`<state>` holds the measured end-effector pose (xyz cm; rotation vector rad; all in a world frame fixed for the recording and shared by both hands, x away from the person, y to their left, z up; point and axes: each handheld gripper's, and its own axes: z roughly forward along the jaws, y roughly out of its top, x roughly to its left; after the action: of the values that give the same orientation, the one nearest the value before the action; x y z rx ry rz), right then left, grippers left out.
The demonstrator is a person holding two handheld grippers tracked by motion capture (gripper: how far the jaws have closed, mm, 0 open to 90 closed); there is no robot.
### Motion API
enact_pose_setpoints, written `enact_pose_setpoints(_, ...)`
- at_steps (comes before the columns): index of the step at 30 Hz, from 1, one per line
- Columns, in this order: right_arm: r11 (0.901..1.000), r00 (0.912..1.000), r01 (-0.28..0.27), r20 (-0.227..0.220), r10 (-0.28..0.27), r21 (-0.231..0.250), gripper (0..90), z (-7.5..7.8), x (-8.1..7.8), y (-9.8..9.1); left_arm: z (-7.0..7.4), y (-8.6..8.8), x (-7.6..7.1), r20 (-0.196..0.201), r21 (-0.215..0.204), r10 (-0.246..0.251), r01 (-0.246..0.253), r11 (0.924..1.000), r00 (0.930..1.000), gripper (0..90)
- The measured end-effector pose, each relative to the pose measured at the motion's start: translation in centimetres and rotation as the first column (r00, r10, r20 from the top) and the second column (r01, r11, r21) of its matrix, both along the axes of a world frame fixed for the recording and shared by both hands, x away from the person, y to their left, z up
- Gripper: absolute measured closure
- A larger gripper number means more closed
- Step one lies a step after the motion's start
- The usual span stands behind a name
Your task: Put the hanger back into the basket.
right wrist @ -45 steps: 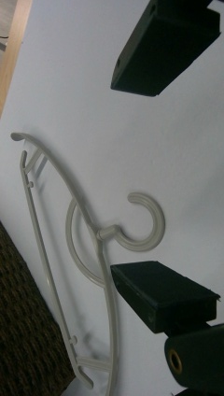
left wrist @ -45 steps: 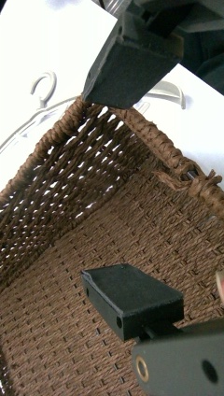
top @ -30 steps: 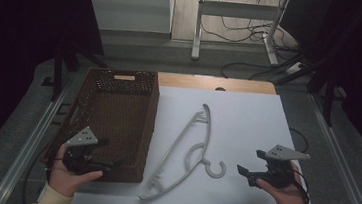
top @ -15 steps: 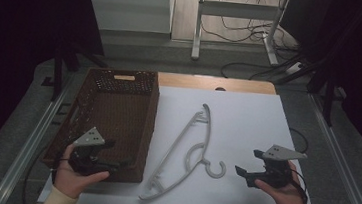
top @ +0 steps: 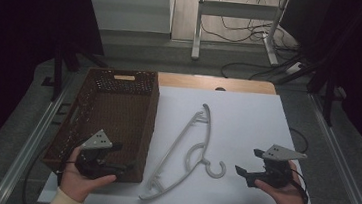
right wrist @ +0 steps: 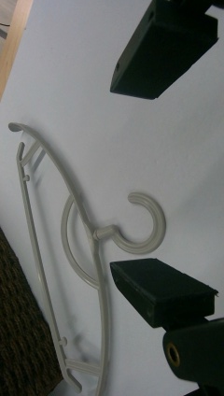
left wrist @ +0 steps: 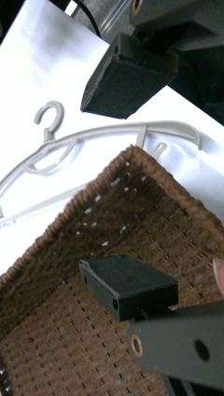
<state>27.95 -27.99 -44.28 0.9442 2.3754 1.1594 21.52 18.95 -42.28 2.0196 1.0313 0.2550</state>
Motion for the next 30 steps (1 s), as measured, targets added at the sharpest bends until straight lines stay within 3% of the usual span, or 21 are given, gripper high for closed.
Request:
enact_pose_setpoints(6, 1.0, 1.0, 0.002, 0.005, -0.002, 0.003, 12.3, 0.1, -0.1, -0.1, 0.1, -1.1, 0.3, -0.008, 0.002, -0.024, 0.024, 0.9997, 0.9997, 23.4)
enact_pose_setpoints(12, 0.9999, 0.9999, 0.011, 0.001, -0.011, -0.004, 12.3, -0.1, -0.1, -0.1, 0.6, -1.7, 0.3, -0.001, -0.004, -0.016, 0.016, 0.9999, 0.9999, 25.6)
enact_pose_setpoints(24, 0.9999, 0.9999, 0.014, 0.005, -0.014, 0.0, 12.4, 0.1, -0.4, 0.0, 0.7, -4.0, 0.8, -0.017, 0.015, -0.084, 0.084, 0.9964, 0.9964, 25.5)
enact_pose_setpoints(30, 0.9999, 0.9999, 0.014, 0.004, -0.014, -0.002, 12.4, 0.0, -0.3, 0.1, 0.7, -5.1, 1.3, -0.031, 0.016, -0.092, 0.092, 0.9956, 0.9953, 25.6)
